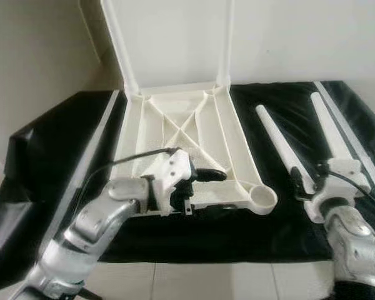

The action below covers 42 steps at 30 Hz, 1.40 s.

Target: Building children table

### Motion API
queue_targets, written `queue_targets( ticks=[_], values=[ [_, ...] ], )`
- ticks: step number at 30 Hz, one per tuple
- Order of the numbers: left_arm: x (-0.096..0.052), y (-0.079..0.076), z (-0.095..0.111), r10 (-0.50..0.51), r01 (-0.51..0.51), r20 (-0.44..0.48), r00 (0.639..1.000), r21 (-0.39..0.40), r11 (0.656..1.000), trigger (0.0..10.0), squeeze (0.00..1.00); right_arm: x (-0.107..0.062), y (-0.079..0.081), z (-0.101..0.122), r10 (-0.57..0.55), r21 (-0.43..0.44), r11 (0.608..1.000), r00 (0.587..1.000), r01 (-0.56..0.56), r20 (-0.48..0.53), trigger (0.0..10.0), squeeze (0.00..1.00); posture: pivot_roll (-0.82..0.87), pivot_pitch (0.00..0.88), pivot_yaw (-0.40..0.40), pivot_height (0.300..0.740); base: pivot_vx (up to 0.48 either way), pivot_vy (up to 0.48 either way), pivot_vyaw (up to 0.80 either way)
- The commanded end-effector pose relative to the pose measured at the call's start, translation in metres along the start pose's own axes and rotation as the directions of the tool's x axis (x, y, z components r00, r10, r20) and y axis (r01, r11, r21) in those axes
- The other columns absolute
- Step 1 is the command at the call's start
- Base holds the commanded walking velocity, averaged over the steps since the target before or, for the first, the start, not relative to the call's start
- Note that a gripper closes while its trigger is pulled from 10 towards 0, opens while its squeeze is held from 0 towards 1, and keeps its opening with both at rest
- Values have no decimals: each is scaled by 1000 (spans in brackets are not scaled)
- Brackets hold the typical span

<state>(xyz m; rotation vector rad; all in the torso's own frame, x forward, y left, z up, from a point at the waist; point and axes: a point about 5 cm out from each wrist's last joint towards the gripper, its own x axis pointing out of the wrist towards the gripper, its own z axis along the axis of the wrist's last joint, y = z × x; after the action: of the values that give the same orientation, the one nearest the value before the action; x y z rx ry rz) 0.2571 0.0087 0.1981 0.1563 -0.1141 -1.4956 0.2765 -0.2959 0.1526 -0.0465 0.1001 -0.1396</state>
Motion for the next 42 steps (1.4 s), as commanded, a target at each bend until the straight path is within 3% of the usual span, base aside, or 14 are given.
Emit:
queue_targets(
  ticks=[1, 7, 11, 16, 26, 27, 28, 29, 33, 37, 38, 40, 41, 42],
  values=[
    [-2, -1, 3, -27, 27, -8, 1000, 1, 1000, 10000, 0, 5, 6, -10, 14, 30, 999, 998, -12, -61, 10000, 0, -14, 69, 40, 740, 0, 0, 0],
    [-4, -1, 5, -14, 14, -5, 1000, -11, 1000, 10000, 0, 19, 13, -3, 32, 15, 999, 994, -30, -100, 10000, 0, -4, 76, 26, 740, 0, 0, 0],
    [-5, -3, 5, -1, 1, -2, 1000, -27, 1000, 10000, 0, 27, 14, -2, 38, 60, 998, 984, -28, -177, 10000, 0, 2, 83, 14, 740, 0, 0, 0],
    [-6, -5, 4, 12, -12, -1, 1000, -41, 999, 10000, 0, 29, 17, 1, 53, 101, 994, 970, -29, -238, 10000, 0, 3, 85, 3, 740, 0, 0, 0],
    [-6, -4, 4, 23, -23, 3, 1000, -49, 999, 10000, 0, 30, 14, 10, -10, 77, 996, 939, 38, -344, 10000, 0, -12, 88, 4, 740, 0, 0, 0],
    [-6, -3, 5, 24, -24, 5, 1000, -48, 999, 10000, 0, 31, 9, 5, -46, 98, 989, 859, 111, -510, 10000, 0, -14, 87, 7, 740, 0, 0, 0],
    [-6, -3, 5, 24, -24, 5, 1000, -48, 999, 10000, 0, 31, 9, 5, -46, 98, 989, 859, 111, -510, 10000, 0, -14, 87, 7, 740, 0, 0, 0],
    [-6, -3, 6, 24, -24, 6, 1000, -49, 999, 10000, 0, 31, 7, 4, -58, 97, 986, 820, 137, -570, 10000, 0, -14, 87, 7, 740, 0, 0, 0],
    [-6, -2, 6, 25, -25, 6, 1000, -48, 999, 10000, 0, 31, 6, 3, -59, 102, 984, 801, 149, -596, 10000, 0, -18, 84, 9, 740, 0, 0, 0],
    [-6, 0, 7, 31, -31, 10, 999, -48, 998, 10000, 0, 31, -2, 1, -92, 76, 977, 722, 197, -686, 9922, 0, -28, 83, 7, 740, 0, 0, 0],
    [-6, 0, 7, 33, -33, 11, 999, -48, 998, 10000, 0, 31, -4, -1, -88, 78, 976, 698, 202, -711, 4824, 0, -31, 83, 2, 740, 0, 0, 0],
    [-6, 0, 7, 35, -34, 13, 999, -49, 998, 10000, 0, 30, -5, -1, -81, 83, 975, 684, 204, -725, 4824, 0, -31, 83, 2, 740, 0, 0, 0],
    [-6, 0, 7, 37, -36, 14, 999, -50, 998, 10000, 0, 31, -8, -2, -96, 74, 973, 673, 220, -733, 3843, 0, -32, 82, 1, 740, 0, 0, 0],
    [-6, 0, 7, 37, -36, 14, 999, -50, 998, 10000, 0, 31, -8, -2, -96, 74, 973, 673, 220, -733, 3843, 0, -32, 82, 1, 740, 0, 0, 0]
  ],
)
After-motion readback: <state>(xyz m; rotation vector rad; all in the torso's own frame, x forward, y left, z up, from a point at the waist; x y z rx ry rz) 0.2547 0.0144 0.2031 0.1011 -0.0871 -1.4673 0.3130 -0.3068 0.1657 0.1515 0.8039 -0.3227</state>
